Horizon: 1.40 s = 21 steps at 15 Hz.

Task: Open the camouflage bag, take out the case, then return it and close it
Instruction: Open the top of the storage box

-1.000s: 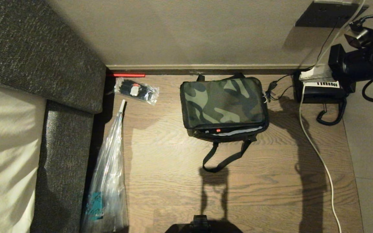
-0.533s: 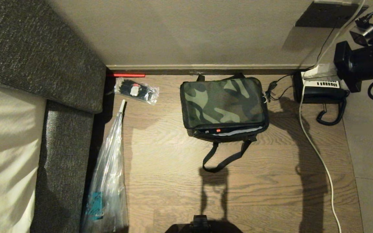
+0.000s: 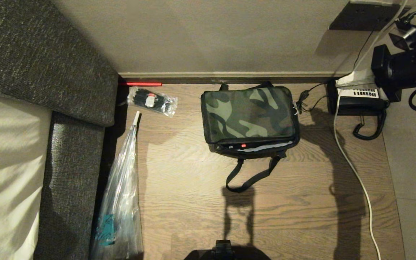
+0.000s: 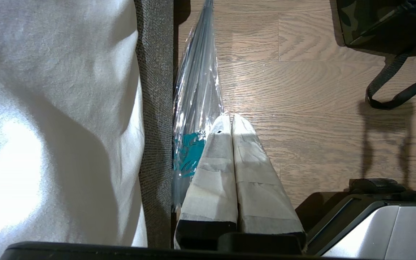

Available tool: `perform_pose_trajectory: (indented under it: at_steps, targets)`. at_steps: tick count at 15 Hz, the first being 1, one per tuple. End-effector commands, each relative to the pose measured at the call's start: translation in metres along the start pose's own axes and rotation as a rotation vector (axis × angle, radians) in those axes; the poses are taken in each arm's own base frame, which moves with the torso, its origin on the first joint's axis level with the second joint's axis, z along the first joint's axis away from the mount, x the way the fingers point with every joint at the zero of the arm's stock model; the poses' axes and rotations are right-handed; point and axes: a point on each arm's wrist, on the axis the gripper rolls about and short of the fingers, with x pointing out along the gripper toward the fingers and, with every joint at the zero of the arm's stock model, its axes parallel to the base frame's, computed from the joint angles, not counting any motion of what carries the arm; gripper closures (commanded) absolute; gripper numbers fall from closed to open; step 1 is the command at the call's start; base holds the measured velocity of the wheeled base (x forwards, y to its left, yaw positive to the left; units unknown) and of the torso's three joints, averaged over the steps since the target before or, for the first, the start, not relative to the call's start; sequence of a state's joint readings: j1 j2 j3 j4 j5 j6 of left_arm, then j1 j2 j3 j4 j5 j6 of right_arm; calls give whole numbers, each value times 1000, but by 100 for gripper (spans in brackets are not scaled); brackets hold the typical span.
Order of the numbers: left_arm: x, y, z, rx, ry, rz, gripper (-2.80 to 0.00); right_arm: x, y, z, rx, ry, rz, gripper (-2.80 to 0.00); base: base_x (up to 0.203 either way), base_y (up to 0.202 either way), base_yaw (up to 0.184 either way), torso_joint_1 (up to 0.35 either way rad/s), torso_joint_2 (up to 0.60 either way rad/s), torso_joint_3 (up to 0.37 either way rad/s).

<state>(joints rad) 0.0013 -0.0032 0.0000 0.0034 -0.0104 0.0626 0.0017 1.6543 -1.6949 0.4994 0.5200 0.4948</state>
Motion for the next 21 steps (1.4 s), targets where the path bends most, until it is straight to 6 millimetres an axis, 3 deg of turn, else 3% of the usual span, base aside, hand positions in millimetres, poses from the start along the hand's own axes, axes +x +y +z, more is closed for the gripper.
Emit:
perform_pose_trajectory:
  at_steps: [1, 10, 16, 21]
  targets:
    - [0, 0, 0, 2, 3, 0, 0, 0, 0, 0, 2, 3, 3, 0, 0, 0, 0, 0, 0, 0]
    - [0, 0, 0, -3, 2, 2, 0, 0, 1, -1, 0, 5, 7, 0, 0, 0, 0, 0, 0, 0]
    - [0, 0, 0, -6, 3, 3, 0, 1, 4, -1, -6, 6, 15, 0, 167, 0, 1, 3, 0, 2]
    - [0, 0, 0, -6, 2, 3, 0, 0, 4, -2, -9, 9, 7, 0, 19, 0, 0, 1, 0, 0]
